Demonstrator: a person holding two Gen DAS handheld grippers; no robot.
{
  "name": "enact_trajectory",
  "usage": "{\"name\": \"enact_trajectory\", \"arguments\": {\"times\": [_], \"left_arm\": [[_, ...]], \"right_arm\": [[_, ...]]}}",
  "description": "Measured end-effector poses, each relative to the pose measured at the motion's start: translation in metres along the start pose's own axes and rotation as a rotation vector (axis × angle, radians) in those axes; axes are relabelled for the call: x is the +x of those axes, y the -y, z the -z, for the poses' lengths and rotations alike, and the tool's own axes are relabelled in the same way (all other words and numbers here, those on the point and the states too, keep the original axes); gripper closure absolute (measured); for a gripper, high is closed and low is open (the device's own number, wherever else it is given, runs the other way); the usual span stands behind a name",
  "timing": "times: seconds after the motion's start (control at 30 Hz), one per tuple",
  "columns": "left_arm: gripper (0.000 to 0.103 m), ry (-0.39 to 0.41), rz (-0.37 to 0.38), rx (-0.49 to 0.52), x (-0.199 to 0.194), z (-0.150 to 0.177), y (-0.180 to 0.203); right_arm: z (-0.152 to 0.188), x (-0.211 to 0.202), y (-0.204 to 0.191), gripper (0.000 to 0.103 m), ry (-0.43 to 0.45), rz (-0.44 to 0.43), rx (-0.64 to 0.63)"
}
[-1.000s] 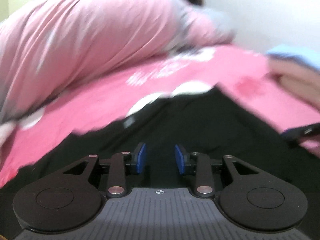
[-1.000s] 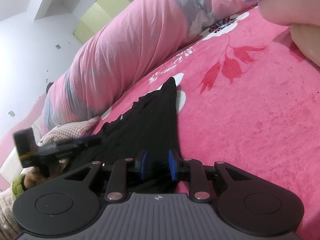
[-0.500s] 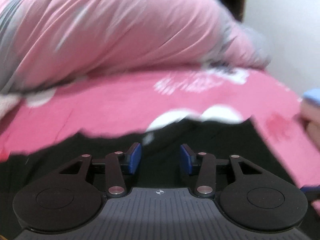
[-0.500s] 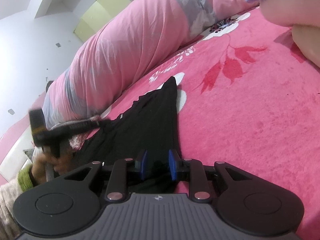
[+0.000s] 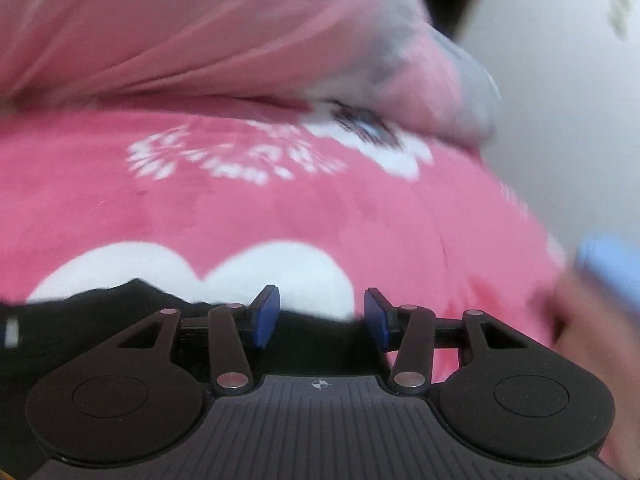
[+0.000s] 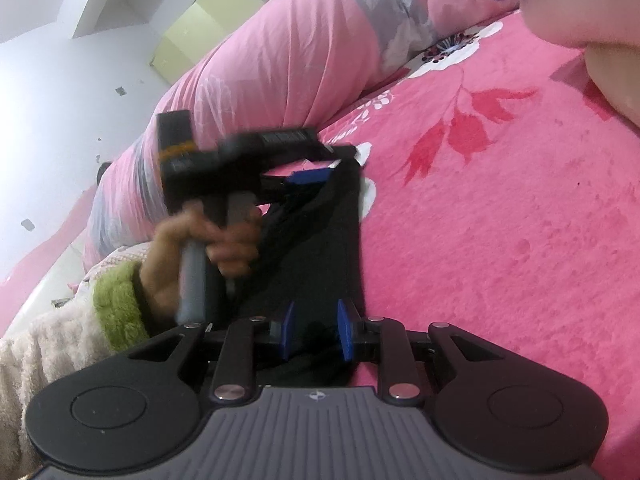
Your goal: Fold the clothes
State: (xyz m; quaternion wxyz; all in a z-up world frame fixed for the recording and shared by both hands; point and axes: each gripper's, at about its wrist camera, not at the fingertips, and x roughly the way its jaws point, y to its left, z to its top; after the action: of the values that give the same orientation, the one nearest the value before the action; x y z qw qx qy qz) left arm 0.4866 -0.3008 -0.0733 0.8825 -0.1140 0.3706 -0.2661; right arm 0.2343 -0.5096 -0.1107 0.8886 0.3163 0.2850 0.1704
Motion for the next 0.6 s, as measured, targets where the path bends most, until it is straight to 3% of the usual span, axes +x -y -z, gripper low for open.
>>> {"name": "enact_trajectory", "arguments": {"times": [0.1,0.23,0.43,0.53,0.6], "left_arm": [[0.056,0.029,0.014,-0.106,-0.036,-0.015,-0.016],[0.054,0.083,0.039,-0.158,-0.141,-0.027,-0.047],[0.044,0.198,-0.142,-0.075,-0.344,0.003,-0.079],[0.039,0.224,-0.238,-0.062,-0.409,0.034,-0.104],[0.039,0.224,-0.296,-0.086,-0.436,0.062,-0.13]], "right_arm": [[-0.001,0.001,0.007,0.078,-0.002,-0.026,0.034],[-0.001,0.001,0.019,0.079,0.0,-0.073,0.095],[0.0,0.001,0.024,0.079,0.009,-0.099,0.147],[0.002,-0.003,0.014,0.08,0.026,-0.012,0.153],[0.007,-0.011,-0.006,0.079,0.045,0.133,0.103]]}}
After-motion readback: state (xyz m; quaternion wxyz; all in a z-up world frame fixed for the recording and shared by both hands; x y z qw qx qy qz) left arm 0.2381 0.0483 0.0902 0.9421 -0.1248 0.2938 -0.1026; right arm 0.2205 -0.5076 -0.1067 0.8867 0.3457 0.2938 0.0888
